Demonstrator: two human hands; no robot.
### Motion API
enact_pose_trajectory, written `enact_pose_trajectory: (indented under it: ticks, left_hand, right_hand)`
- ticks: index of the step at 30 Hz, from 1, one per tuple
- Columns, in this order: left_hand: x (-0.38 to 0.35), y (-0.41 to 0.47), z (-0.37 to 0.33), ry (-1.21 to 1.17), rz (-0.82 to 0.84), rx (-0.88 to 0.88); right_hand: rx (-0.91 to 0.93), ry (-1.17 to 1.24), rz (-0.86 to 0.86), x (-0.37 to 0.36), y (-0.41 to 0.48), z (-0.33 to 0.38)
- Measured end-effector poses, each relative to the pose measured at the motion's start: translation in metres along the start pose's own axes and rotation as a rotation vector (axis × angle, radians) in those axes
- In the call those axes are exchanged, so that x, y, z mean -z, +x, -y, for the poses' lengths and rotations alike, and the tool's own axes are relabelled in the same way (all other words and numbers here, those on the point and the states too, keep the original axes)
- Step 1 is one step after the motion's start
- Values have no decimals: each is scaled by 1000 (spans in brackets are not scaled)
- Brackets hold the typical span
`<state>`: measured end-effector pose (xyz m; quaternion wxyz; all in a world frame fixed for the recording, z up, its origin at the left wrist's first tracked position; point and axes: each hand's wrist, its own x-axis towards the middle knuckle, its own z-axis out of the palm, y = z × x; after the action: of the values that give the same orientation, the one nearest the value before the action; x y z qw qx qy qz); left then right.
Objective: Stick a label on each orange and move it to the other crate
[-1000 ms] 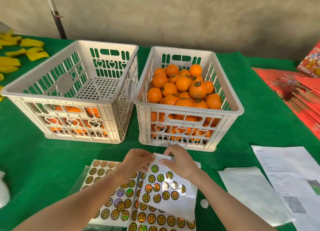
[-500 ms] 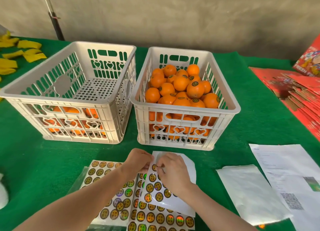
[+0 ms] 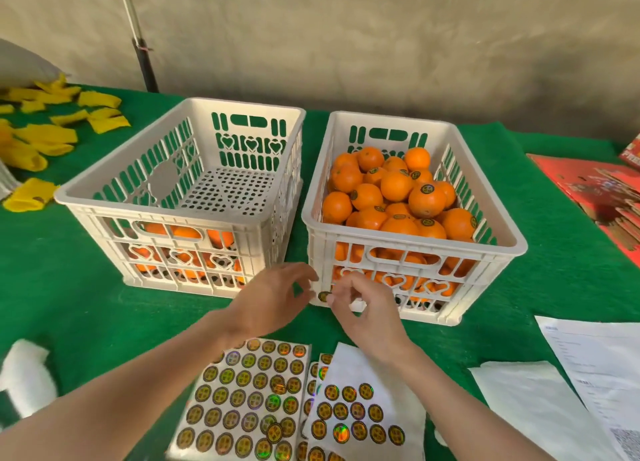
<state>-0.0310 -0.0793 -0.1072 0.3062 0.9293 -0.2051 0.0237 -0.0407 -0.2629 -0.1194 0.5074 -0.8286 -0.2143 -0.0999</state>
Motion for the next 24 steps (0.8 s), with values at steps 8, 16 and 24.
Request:
enact_pose_trajectory:
  ticks: [8, 16, 24]
  left_hand:
    - [130, 23, 47, -280, -457, 114]
    - [191, 38, 157, -62, -308, 445]
    - [165, 96, 204, 412, 535, 504]
  right_hand:
    - [239, 33, -73, -65, 119, 82]
    - [26, -405, 218, -140, 214, 68]
    - [-69, -548, 343, -156, 222, 44]
